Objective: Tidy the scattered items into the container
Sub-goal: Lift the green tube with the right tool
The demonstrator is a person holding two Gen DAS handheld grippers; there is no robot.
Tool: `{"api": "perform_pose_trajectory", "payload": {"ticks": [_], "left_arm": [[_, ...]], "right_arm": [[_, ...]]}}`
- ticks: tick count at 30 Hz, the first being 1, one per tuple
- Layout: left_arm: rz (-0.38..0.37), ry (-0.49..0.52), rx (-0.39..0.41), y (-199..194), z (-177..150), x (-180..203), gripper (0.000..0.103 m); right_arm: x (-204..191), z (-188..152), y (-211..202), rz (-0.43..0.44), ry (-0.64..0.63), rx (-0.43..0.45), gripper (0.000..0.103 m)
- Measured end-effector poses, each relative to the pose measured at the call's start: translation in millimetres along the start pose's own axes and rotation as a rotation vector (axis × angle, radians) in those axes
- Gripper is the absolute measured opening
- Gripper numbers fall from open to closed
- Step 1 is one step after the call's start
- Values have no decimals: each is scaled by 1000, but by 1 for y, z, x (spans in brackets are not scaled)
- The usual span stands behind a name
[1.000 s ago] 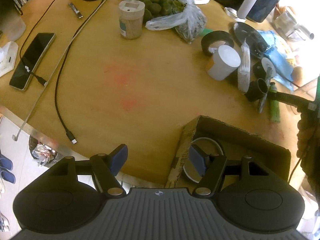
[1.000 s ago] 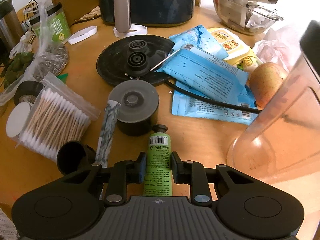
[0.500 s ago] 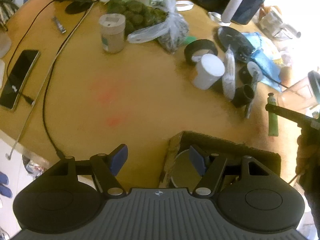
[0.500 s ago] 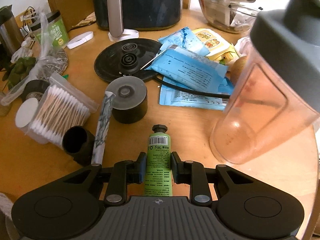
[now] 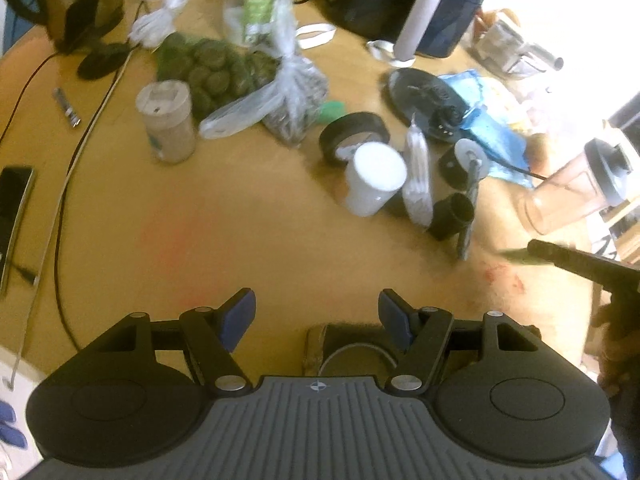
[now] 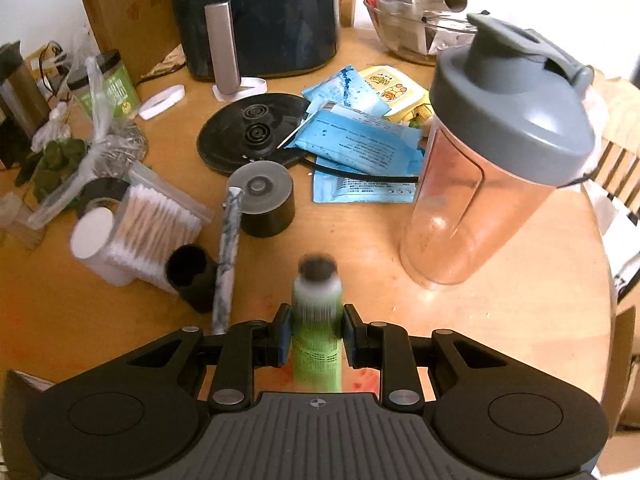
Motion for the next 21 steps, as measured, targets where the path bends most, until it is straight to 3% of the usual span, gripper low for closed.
{"api": "perform_pose_trajectory", "payload": {"ticks": [10, 21], "left_arm": [[-47, 75, -3, 10, 18, 5, 67], [-70, 93, -28, 16, 22, 0, 67]], "right_arm": [[0, -13, -17, -9, 81, 6, 28], [-12, -44, -12, -97, -7, 5, 28]]}}
Point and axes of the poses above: each gripper's, at about its wrist camera, not at the fingertips, and y roughly the way its jaws point, x to its right, z to its top, the point moved 2 cm from there along y, roughly the way its jaws point, and after that the axes turned 11 degrees about -y, right-handed, at the moved point
